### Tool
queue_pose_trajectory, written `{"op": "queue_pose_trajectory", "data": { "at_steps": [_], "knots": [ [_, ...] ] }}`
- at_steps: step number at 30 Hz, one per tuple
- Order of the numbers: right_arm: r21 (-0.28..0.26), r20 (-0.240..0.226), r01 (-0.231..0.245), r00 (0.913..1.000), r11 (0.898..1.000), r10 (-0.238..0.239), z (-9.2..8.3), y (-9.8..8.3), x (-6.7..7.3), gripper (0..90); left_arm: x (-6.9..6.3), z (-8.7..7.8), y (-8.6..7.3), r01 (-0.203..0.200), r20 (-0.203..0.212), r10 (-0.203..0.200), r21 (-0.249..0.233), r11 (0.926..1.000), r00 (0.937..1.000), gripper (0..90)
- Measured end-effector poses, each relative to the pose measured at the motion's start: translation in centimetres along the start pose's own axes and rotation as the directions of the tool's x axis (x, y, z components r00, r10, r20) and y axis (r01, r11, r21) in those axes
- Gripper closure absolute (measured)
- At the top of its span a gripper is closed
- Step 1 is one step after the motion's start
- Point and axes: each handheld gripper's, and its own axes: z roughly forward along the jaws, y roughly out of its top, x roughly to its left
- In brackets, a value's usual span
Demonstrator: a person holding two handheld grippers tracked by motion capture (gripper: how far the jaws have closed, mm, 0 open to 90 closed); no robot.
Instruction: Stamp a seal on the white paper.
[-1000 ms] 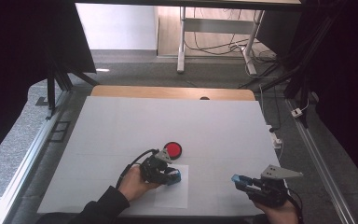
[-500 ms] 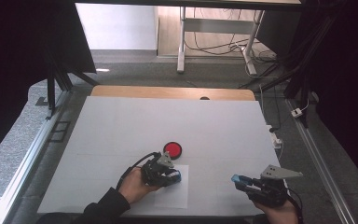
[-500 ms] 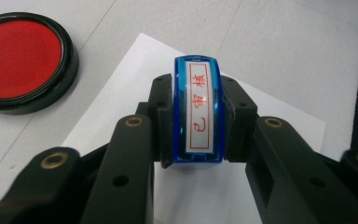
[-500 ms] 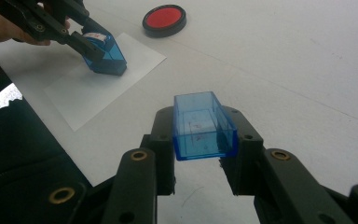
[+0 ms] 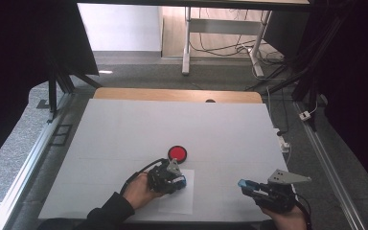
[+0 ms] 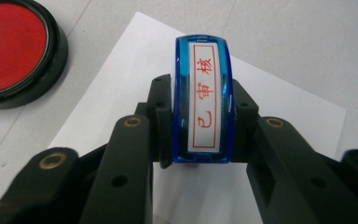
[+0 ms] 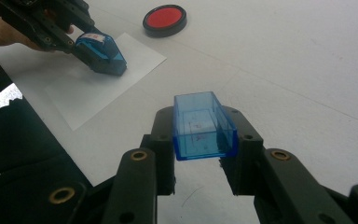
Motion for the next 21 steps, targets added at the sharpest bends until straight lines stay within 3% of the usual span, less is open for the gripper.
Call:
{"op": "queue_pose_trajectory", "data": {
  "at_steps": [8, 11, 21],
  "knots": [
    [0.000, -0.001, -0.003, 1.0000, 1.000, 0.003, 0.0, 0.0, 0.0, 67.9, 1.2, 0.0, -0.3, 0.078, 0.078, -0.076, -0.023, 0.9967, 0.9940, 69.1],
    [0.000, 0.000, -0.001, 1.0000, 1.000, 0.001, 0.0, 0.0, 0.0, 67.9, 1.0, 0.0, -0.3, 0.058, 0.061, -0.056, -0.017, 0.9982, 0.9965, 69.1],
    [0.000, 0.000, -0.003, 1.0000, 1.000, 0.003, 0.0, 0.0, 0.0, 67.9, 1.4, -0.2, -0.1, 0.067, 0.083, -0.067, -0.006, 0.9977, 0.9943, 68.9]
  ]
}}
